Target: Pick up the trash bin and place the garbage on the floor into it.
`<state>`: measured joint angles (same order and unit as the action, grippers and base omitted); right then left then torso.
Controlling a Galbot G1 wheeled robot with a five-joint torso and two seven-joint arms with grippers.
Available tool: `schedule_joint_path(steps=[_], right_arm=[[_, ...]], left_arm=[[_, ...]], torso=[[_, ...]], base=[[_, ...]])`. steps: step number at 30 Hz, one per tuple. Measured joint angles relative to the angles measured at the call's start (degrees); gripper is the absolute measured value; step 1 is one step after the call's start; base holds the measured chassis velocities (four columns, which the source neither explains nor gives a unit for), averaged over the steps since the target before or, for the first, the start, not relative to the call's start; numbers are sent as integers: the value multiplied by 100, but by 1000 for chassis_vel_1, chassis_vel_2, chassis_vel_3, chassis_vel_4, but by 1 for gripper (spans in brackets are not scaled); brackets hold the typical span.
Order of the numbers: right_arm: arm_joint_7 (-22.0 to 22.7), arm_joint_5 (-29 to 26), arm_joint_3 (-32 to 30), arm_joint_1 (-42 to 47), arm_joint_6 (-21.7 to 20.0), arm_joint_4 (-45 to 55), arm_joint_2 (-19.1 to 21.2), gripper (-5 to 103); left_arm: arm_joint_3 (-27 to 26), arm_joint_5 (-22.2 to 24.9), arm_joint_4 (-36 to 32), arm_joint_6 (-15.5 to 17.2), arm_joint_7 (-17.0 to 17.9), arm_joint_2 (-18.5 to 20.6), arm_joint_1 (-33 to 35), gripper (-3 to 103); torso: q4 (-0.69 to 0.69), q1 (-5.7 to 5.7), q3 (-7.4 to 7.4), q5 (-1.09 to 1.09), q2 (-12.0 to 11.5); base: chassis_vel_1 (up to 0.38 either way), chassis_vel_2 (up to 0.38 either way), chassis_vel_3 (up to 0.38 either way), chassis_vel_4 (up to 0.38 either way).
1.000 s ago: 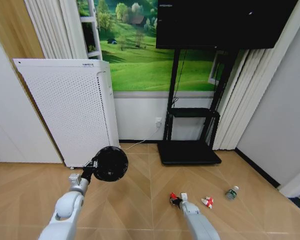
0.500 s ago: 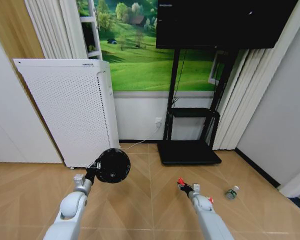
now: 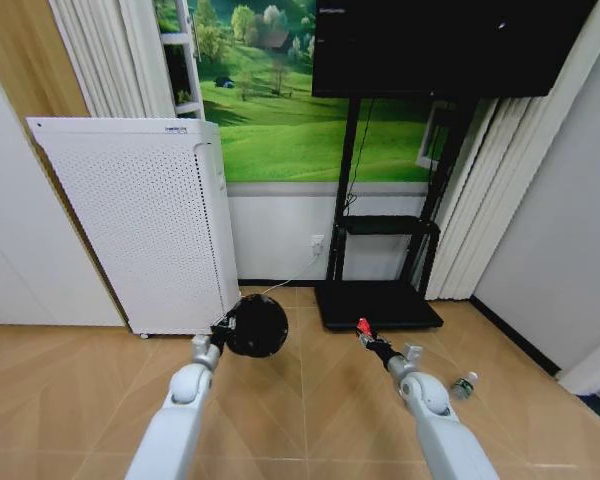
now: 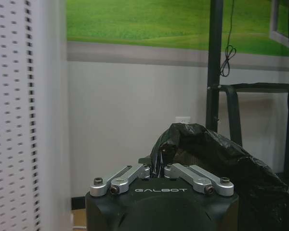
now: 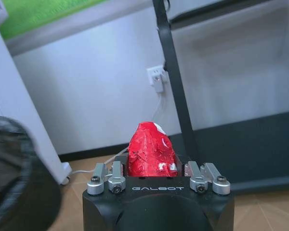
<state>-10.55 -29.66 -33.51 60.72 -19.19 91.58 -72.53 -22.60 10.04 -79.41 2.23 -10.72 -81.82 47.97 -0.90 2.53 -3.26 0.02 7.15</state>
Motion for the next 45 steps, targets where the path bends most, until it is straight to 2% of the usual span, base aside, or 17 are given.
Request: schedule_joint_path(steps=[7,18,26,30,39,41,44,45], right_arm=[[2,-240,76,-18,-191,647,64,50],[-132,-390,375,330,-283,1358,276,50],[-83,-219,869,492,-262,1611,307,50],[42,-15,1185,338,-211,1411,156,50],[176,236,1402,108,-214,1215,-41,50],[151,256,1430,116,-255,1247,-42,47],[168,293,1550,146,-292,1285,-34,61],[168,293,1550,146,-292,1285,-34,61]], left_arm=[[349,-119,444,-15,28,-366,-374,8],[843,-207,384,2,68,-470,-272,8],[1062,-225,338,2,80,-511,-234,8],[1123,-255,261,28,132,-576,-206,8],[1172,-249,137,87,177,-584,-105,8],[1155,-252,146,87,176,-595,-92,8],[1127,-265,189,83,167,-624,-77,8],[1127,-265,189,83,167,-624,-77,8]], torso=[[2,0,0,-1,0],[1,0,0,-1,0],[2,0,1,-2,0],[1,0,0,-2,0],[2,0,0,-2,0],[2,0,1,-2,0],[2,0,0,-2,0],[2,0,0,-2,0]], base=[[0,0,0,0],[0,0,0,0],[0,0,0,0],[0,0,0,0],[0,0,0,0],[0,0,0,0],[0,0,0,0],[0,0,0,0]])
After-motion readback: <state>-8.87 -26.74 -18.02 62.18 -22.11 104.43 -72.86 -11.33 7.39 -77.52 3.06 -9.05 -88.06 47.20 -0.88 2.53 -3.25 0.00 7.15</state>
